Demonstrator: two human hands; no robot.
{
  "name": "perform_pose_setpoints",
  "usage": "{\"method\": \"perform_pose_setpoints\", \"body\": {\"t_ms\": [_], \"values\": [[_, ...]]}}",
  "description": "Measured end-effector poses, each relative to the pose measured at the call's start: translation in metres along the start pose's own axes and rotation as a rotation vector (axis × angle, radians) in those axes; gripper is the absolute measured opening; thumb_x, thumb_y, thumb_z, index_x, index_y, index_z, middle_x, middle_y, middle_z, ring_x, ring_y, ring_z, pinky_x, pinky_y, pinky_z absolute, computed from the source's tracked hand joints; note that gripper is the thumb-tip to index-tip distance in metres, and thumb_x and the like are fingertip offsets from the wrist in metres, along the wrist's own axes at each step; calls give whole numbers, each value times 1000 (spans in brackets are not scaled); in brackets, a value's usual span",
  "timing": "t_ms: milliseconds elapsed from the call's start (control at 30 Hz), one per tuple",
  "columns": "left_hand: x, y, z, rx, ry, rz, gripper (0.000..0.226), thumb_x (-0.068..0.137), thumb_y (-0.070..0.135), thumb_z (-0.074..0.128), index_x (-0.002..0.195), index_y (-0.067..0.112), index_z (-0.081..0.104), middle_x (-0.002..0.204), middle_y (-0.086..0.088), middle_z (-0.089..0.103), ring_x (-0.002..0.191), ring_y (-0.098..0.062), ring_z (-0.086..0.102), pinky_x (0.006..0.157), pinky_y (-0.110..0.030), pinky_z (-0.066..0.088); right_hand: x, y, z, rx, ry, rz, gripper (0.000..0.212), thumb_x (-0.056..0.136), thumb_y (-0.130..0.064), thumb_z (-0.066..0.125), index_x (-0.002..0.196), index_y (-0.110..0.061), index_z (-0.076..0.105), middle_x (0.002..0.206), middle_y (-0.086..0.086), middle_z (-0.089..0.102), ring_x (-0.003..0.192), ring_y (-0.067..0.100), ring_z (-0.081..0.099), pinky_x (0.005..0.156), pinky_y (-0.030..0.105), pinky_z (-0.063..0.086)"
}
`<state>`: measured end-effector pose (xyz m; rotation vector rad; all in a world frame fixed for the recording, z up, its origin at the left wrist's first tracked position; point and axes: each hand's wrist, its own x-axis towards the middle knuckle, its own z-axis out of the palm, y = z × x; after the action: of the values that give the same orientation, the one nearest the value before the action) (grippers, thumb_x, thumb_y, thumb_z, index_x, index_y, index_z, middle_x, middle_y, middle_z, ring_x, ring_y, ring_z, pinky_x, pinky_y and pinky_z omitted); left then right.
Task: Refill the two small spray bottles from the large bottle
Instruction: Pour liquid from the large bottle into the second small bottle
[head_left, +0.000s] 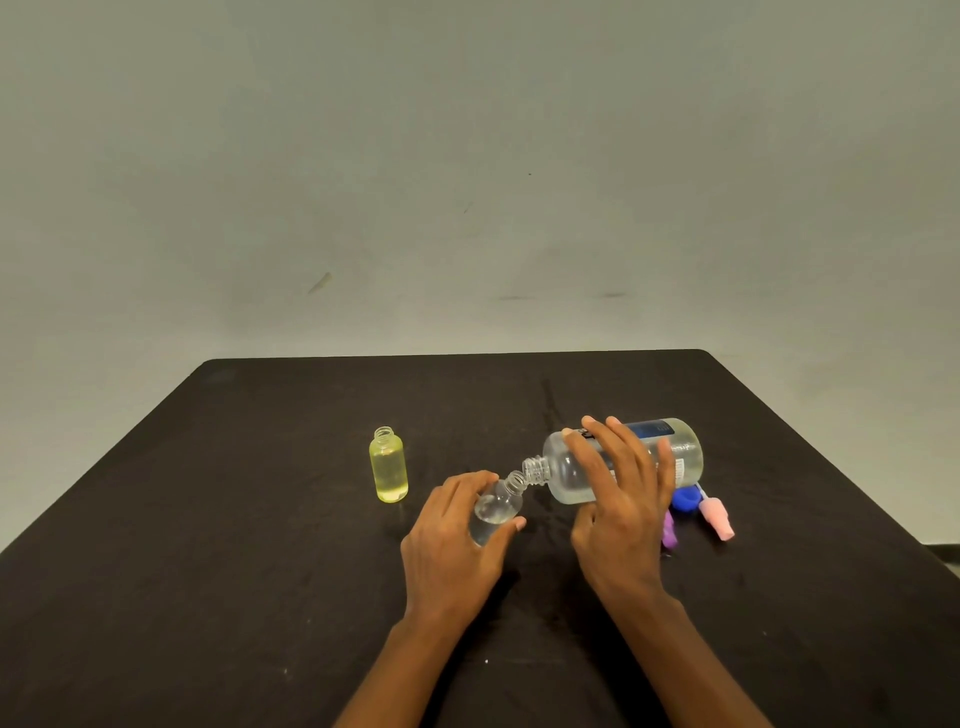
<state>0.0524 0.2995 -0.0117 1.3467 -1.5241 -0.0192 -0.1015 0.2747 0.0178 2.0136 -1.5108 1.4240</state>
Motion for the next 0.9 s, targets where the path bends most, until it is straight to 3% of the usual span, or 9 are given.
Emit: {"method": "perform_pose_setpoints", "body": {"t_ms": [133, 333, 500, 900], "values": [[0, 0, 0, 4, -1, -5, 50, 61, 31, 87, 104, 30, 61, 99, 26, 58, 86, 3, 58, 67, -10, 46, 0, 1, 1, 7, 8, -2, 77, 48, 29, 66, 116, -8, 65, 124, 14, 61, 127, 24, 40, 115, 43, 9], [0, 2, -1, -5, -5, -12, 52, 61, 32, 86, 104, 37, 57, 97, 36, 51, 89, 5, 55, 67, -8, 43, 0, 0, 0, 3, 28, -5, 67, 56, 15, 50, 116, -10, 63, 124, 14, 61, 127, 25, 41, 116, 42, 8], [1, 2, -1, -3, -1, -8, 50, 61, 31, 87, 103, 32, 61, 98, 31, 55, 86, 4, 57, 67, -6, 42, 0, 0, 0, 8, 5, -2, 79, 47, 29, 64, 116, -9, 64, 124, 15, 61, 127, 26, 41, 116, 41, 7], [0, 3, -1, -1, 12, -7, 53, 58, 28, 89, 102, 33, 59, 97, 30, 55, 85, 3, 56, 67, -7, 42, 0, 0, 0, 5, -9, 1, 78, 47, 29, 66, 115, -8, 66, 124, 14, 61, 127, 25, 41, 114, 44, 10]]}}
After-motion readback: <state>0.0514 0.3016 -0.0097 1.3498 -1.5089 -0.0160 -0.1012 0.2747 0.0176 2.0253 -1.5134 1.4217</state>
